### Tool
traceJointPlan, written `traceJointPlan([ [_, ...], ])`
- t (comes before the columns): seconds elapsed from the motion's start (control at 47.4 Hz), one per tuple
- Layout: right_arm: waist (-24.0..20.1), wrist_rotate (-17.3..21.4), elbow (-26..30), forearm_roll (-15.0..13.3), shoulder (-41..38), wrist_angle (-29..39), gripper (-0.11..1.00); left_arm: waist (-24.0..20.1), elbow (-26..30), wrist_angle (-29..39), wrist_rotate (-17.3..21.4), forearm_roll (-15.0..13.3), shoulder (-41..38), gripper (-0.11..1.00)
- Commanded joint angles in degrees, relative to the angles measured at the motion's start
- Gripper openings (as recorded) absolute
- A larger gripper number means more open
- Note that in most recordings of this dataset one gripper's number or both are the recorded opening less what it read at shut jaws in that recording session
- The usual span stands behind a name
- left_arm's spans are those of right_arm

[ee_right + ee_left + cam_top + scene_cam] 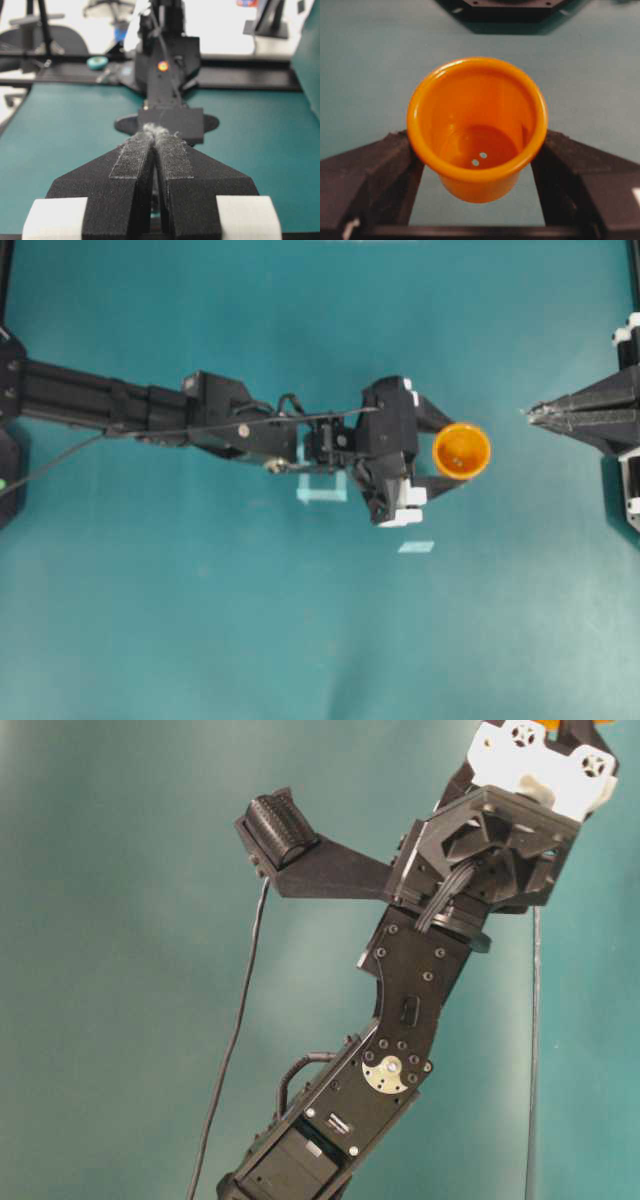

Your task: Move the cup to the right with left arm.

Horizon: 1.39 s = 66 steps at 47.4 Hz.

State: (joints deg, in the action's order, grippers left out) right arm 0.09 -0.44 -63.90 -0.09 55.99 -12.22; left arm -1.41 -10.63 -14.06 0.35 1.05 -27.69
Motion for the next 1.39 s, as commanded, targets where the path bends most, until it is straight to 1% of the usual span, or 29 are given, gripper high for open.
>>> traceJointPlan([
  [0.0, 0.0, 0.0, 1.93, 0.0, -0.18, -0.18, 0.0, 0.26, 1.67, 0.97, -0.18, 0.18, 1.14, 0.64],
  [0.38, 0.0, 0.0, 1.93, -0.09, -0.18, -0.53, 0.0, 0.44, 2.46, 3.78, -0.18, 0.18, 0.62, 0.64],
  [0.844, 0.0, -0.09, 1.93, -0.18, -0.18, -0.62, 0.0, -0.44, 7.38, 8.79, -0.18, 0.18, -1.41, 0.64],
  [1.013, 0.0, -0.18, 1.93, -0.26, -0.18, -0.62, 0.0, -0.44, 8.53, 9.23, -0.18, 0.18, -1.76, 0.64],
  [1.372, 0.0, -0.35, 1.85, -0.26, -0.18, -0.53, 0.0, -0.44, 8.44, 9.93, -0.18, 0.18, -1.85, 0.64],
])
